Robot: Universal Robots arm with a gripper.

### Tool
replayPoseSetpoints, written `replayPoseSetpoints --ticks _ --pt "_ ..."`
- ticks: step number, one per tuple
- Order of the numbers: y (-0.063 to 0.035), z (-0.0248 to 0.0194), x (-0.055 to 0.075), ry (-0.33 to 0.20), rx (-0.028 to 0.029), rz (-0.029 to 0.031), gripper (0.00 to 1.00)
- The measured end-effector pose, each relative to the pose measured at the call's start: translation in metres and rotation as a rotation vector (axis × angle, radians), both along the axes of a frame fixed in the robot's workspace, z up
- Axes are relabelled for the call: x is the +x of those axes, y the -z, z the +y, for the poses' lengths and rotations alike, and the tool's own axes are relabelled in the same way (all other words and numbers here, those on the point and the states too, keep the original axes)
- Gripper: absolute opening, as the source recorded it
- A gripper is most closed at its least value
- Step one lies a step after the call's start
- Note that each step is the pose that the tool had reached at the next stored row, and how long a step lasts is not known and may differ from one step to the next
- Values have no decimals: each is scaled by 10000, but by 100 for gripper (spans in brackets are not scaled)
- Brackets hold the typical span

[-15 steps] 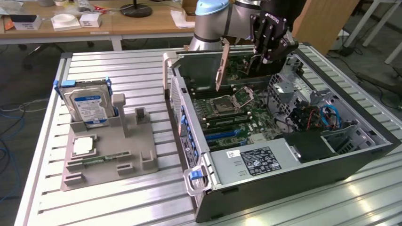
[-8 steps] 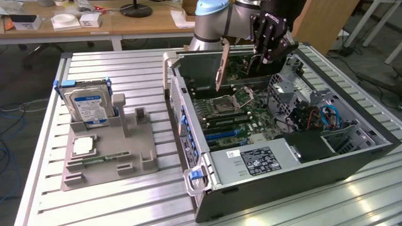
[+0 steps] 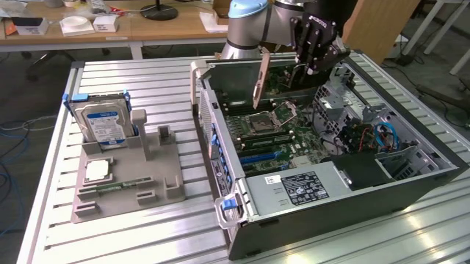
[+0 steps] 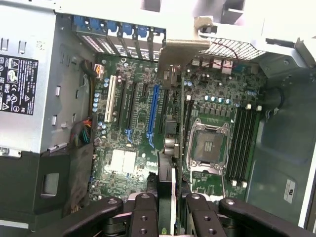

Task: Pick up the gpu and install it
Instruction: 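Insert the gpu into the slot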

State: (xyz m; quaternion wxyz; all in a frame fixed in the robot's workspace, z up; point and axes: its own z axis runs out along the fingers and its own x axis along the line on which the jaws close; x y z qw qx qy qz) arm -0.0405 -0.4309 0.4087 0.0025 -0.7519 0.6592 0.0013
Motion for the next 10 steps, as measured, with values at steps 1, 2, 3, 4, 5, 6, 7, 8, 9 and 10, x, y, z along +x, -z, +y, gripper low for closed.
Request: replayPoseSetpoints --ticks 1,2,3,4,5,6,7,8,9,10 --pt "1 0 -2 6 0 0 27" --pt "5 1 -2 78 2 0 27" --pt "8 1 -2 249 1 0 27" --pt "11 1 -1 429 0 0 27" --pt "14 1 -1 608 -1 0 27" --pt "17 1 -1 777 0 0 27" --pt "20 1 -1 896 -1 0 27" --pt "23 1 -1 987 -1 0 27" --pt "24 1 -1 1032 -1 1 27" --pt "24 1 -2 1043 -2 1 27"
